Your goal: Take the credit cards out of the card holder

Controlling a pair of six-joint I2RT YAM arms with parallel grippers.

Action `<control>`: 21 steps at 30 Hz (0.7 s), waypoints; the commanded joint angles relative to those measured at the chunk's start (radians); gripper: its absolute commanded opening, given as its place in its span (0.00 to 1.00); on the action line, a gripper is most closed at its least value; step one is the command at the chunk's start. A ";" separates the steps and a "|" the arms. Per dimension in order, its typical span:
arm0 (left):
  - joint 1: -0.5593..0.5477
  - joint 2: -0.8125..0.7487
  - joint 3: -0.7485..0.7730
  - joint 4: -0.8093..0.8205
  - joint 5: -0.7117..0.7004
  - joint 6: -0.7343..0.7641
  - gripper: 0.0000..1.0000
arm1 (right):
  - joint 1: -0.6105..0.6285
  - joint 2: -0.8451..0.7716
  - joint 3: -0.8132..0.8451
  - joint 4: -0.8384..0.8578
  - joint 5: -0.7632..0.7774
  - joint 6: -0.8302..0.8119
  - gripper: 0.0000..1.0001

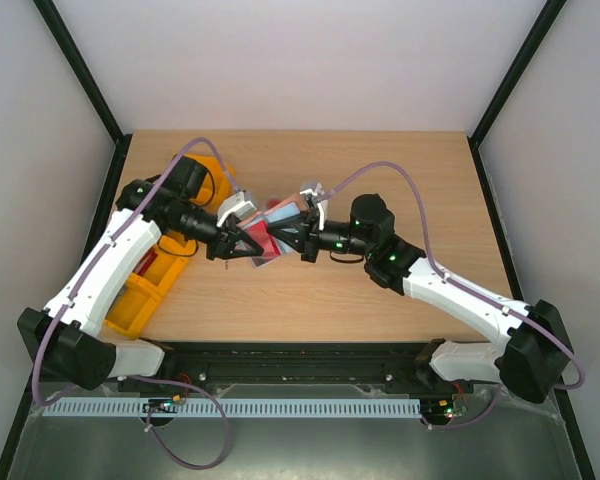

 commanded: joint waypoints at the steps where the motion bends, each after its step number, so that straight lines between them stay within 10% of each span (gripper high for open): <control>1: -0.012 -0.002 -0.007 0.009 0.100 0.039 0.20 | -0.014 -0.032 -0.017 0.047 -0.031 -0.015 0.02; 6: -0.011 -0.002 -0.013 0.003 0.107 0.048 0.29 | -0.027 -0.036 -0.025 0.045 -0.051 -0.013 0.02; 21: -0.001 -0.007 -0.004 -0.034 0.120 0.102 0.02 | -0.048 -0.045 -0.006 -0.197 -0.019 -0.146 0.13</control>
